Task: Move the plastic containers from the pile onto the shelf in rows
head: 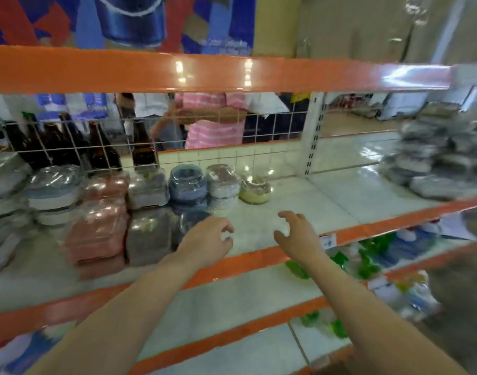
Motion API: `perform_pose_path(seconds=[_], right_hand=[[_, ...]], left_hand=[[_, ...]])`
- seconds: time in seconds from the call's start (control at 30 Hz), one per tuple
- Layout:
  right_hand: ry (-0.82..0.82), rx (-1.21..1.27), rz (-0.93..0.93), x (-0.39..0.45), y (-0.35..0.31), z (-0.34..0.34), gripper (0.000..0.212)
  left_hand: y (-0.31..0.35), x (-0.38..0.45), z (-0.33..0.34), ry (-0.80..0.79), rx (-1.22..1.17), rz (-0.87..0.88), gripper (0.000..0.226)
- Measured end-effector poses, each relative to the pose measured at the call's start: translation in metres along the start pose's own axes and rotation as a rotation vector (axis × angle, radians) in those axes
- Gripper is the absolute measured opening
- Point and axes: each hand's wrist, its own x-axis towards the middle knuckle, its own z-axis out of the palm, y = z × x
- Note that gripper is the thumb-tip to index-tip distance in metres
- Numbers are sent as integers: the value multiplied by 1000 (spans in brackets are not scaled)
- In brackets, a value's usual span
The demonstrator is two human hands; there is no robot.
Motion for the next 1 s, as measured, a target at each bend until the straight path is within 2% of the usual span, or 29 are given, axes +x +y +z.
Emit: perform_pose_path(seconds=[0.3, 0.57, 0.63, 0.83, 1.0], right_hand=[[37, -114, 163, -9, 151, -118, 47], [50, -203, 323, -22, 275, -197, 39], [59, -210, 368, -24, 298, -211, 38], [96, -163, 460, -21, 346, -242, 51], [130, -161, 473, 6, 380, -262, 47]], left_hand=[[146, 65, 100, -113, 64, 105, 26], [251, 110, 180, -236, 176, 176, 29], [272, 118, 194, -270, 195, 184, 30], [323, 160, 224, -312, 217, 227, 38], [361, 201, 244, -249, 141, 223, 37]])
